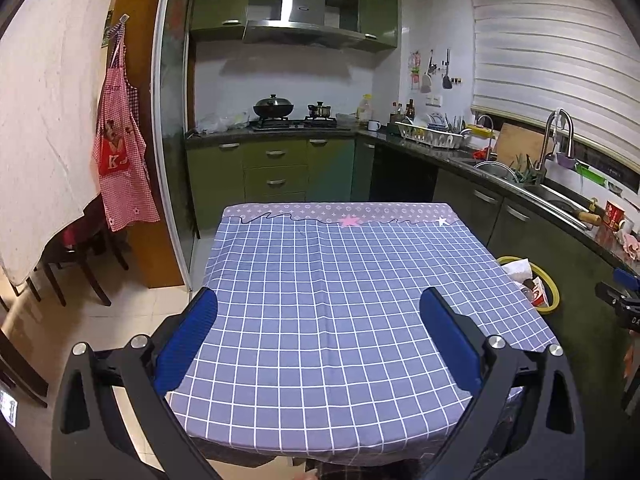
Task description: Collect trash
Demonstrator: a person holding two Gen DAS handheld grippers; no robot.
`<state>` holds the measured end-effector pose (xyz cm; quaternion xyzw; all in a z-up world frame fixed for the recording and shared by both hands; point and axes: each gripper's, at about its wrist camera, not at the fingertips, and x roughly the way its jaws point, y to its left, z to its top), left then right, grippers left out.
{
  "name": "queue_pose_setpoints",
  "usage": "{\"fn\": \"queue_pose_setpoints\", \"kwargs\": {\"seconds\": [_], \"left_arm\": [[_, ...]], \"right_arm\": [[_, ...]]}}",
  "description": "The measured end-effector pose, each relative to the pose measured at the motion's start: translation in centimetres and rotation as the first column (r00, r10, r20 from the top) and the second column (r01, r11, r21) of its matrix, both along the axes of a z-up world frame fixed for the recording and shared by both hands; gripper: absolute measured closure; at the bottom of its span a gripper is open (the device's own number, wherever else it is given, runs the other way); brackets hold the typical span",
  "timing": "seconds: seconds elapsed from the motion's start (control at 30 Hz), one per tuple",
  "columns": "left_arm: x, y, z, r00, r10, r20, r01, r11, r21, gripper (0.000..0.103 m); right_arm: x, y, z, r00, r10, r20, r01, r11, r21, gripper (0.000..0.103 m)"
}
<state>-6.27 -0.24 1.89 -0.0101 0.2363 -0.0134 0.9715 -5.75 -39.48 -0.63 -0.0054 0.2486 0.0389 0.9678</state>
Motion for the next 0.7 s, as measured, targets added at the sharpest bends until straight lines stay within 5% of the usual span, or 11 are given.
{"fn": "queue_pose_setpoints", "kwargs": {"seconds": [0.7], "left_arm": [[-0.08, -0.83, 0.2, 1.0, -0.016, 0.004, 0.016, 1.0, 0.017, 0.007]], "right_arm": [[-0.29, 0.19, 0.06, 1.0, -0.001, 0.005, 0.001, 1.0, 0.006, 0.005]]}}
